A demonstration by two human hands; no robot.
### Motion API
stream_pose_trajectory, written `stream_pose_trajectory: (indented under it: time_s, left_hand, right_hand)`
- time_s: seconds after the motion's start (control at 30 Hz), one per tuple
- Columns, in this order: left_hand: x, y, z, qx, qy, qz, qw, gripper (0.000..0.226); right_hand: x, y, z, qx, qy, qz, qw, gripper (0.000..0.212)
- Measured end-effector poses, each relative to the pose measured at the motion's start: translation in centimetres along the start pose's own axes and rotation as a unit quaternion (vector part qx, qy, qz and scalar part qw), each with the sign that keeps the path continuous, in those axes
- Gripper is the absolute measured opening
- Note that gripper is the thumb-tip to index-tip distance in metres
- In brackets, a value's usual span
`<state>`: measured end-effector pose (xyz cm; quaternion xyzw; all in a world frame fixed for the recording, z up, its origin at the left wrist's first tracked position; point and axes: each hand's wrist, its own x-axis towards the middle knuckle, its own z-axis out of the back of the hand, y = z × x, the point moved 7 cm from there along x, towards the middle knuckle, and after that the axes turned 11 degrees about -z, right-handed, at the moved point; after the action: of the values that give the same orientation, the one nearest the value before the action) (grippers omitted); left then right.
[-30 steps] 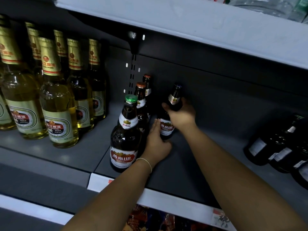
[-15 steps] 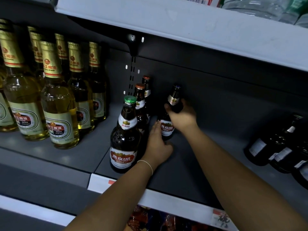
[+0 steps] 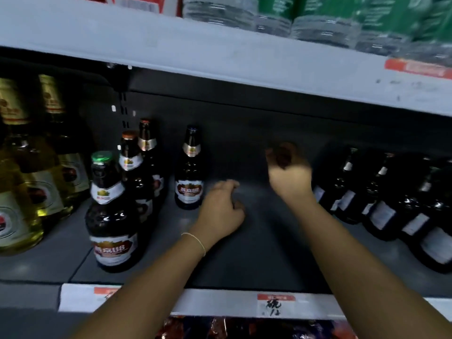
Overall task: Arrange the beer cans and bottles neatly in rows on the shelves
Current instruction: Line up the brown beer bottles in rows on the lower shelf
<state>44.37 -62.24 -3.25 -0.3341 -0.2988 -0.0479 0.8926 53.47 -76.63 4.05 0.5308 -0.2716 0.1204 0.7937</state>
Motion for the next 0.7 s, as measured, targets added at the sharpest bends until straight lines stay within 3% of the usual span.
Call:
stream_pose_trajectory:
  time_s: [0.17,0.37,0.5,0.7]
  left_hand:
    - [3.2,-5.6,-4.2,-0.008,0.048,-0.050,0.998,0.058]
    - [6.5,-9.6,-8.2,-0.046,0.071,-0.033,0.996,0.062]
    - [7.4,-11.4,-10.1,-0.068,0.082,-0.039,0.994,0.063]
    - [8.1,-12.6,-11.6,-0.106,0.071,-0.032,0.991,0.056]
  right_hand:
    - [2.8,-3.5,6.8,0.014,-0.055,-0.004,0.998,0.018]
    - [4.8,-7.5,12.3,-0.034,-0.105,-0.034,0.993,0.027]
    - [6.0,-10.4,12.6,-0.064,-0.030,-0.094,0.993,0.031]
    - [9.0,-13.9,10.0,-0.133,0.107,-0.150,0.974,0.068]
